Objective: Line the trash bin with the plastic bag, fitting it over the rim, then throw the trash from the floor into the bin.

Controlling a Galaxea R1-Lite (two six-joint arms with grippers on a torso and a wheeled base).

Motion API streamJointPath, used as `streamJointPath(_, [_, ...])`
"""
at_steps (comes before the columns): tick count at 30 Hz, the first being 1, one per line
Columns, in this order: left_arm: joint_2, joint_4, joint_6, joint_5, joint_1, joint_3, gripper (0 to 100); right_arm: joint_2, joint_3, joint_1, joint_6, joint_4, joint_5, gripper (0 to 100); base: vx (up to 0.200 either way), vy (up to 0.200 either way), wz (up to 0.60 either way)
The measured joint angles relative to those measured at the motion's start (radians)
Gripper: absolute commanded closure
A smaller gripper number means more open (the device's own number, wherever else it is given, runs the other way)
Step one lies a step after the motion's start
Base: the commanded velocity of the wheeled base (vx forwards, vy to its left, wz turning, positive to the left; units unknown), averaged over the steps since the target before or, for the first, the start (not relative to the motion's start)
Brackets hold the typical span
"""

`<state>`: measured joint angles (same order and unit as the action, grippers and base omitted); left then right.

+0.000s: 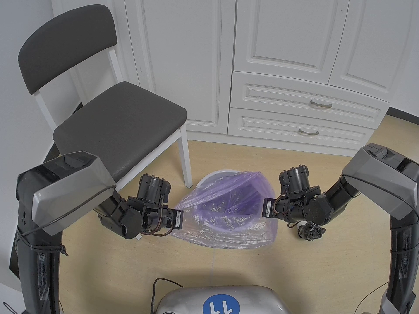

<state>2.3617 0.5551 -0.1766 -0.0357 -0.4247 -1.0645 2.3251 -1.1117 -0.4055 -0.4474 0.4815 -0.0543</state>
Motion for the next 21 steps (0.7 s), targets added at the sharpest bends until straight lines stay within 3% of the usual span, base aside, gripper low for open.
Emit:
streamJointPath(10, [0.083, 0.1, -0.164, -0.023, -0.02, -0.106, 100, 0.023, -0.026, 0.049, 0.001, 0.0, -0.024, 100, 0.0, 0.0, 0.0])
streamJointPath(11, [0.09, 0.111, -0.174, -0.031, -0.024, -0.114, 100, 0.023, -0.027, 0.054, 0.001, 0.0, -0.027, 0, 0.0, 0.0, 0.0])
streamJointPath(17, [0.118, 0.114, -0.184, -0.056, -0.034, -0.141, 100, 0.024, -0.011, 0.065, 0.014, 0.041, -0.034, 0, 0.0, 0.0, 0.0])
streamJointPath(21, [0.123, 0.111, -0.183, -0.058, -0.034, -0.142, 100, -0.001, 0.035, 0.064, 0.078, 0.055, -0.033, 0, 0.0, 0.0, 0.0])
